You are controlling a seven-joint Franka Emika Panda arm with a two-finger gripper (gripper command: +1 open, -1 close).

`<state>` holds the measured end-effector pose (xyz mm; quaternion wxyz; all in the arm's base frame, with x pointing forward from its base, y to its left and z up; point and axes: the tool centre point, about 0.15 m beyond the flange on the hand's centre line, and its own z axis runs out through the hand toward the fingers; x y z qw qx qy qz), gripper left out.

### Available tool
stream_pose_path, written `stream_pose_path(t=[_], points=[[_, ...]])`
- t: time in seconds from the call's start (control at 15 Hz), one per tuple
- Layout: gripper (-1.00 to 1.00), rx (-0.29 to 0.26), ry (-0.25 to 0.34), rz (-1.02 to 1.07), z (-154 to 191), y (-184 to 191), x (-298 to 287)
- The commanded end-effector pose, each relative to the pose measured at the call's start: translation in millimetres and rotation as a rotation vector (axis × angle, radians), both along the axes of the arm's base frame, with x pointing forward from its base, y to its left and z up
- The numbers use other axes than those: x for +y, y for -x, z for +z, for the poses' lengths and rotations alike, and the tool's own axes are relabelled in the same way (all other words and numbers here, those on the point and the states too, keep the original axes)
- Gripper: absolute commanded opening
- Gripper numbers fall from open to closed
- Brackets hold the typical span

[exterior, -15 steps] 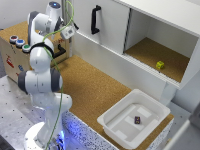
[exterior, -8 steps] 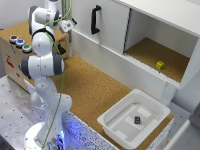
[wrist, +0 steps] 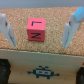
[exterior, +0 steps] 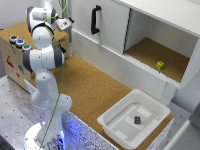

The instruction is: Grasp the pink block

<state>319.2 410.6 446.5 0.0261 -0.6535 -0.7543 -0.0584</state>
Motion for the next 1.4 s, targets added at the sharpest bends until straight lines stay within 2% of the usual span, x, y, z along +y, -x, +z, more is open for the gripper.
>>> stream_pose_path(t=[0.0, 0.33, 0.67, 0.73, 1.0, 1.33], points=[[1.0, 0.066, 0.097, 0.026, -2, -4, 40], [1.0, 0.071, 0.103, 0.008, -6, -17, 50], [1.0, 0.07, 0.102, 0.006, -9, -7, 58], [-1.0, 0.06, 0.12, 0.012, -10, -7, 58], [-1.0, 0.068, 0.128, -0.004, -15, -11, 51], [-1.0, 0.093, 0.107, -0.018, -21, -8, 51]])
